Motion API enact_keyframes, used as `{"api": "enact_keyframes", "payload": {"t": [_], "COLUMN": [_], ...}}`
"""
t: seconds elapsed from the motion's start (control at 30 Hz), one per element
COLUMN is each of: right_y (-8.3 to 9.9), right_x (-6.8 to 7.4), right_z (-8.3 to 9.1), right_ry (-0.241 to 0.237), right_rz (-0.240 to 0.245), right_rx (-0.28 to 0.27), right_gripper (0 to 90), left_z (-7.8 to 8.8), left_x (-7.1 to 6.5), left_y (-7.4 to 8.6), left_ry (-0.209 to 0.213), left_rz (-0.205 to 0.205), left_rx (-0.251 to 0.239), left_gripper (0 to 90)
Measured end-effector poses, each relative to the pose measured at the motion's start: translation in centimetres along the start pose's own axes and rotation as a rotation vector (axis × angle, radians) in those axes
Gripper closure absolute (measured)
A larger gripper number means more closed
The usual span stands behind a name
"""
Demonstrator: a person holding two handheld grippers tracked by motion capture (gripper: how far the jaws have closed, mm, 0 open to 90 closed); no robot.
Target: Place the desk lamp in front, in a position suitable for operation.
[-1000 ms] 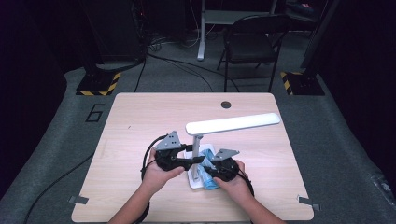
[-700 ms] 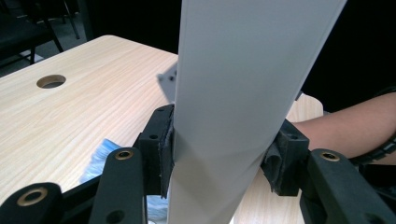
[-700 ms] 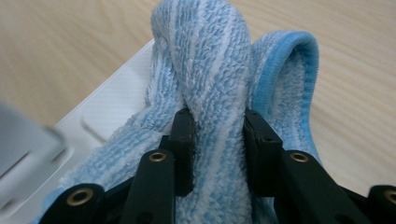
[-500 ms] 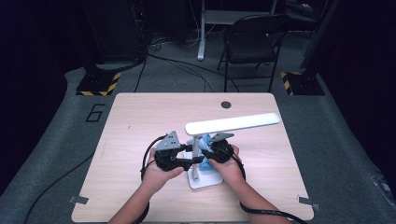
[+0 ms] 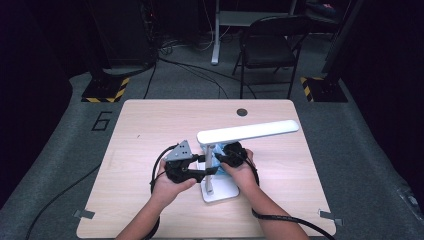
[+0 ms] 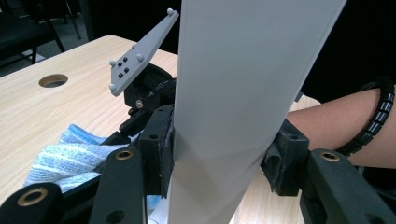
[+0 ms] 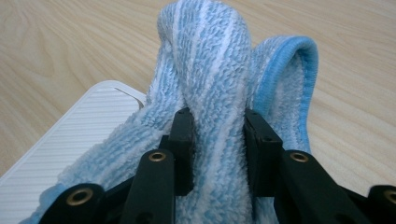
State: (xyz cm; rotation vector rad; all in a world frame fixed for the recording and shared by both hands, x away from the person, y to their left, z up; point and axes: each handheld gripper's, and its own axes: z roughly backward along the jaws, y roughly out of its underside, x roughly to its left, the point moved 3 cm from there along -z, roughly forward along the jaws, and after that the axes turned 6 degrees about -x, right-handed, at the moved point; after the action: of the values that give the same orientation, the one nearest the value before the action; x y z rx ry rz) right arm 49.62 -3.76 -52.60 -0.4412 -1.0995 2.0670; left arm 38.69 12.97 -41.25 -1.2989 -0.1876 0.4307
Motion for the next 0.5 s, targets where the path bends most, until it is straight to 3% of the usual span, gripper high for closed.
{"api": "enact_keyframes", "payload": {"t": [0.5], "right_y": [1.2], "right_x": [0.1], "right_z": [1.3], "right_ry": [0.001], "right_rz": [-0.019], "right_rx": [-0.033], "right_gripper": [67.7], "left_z": [0.5], "left_x": [0.4], "left_y": [0.1], "left_ry": [0.004], "left_rz": [-0.003], "left_rx": [0.008], "left_gripper": [51.0]}}
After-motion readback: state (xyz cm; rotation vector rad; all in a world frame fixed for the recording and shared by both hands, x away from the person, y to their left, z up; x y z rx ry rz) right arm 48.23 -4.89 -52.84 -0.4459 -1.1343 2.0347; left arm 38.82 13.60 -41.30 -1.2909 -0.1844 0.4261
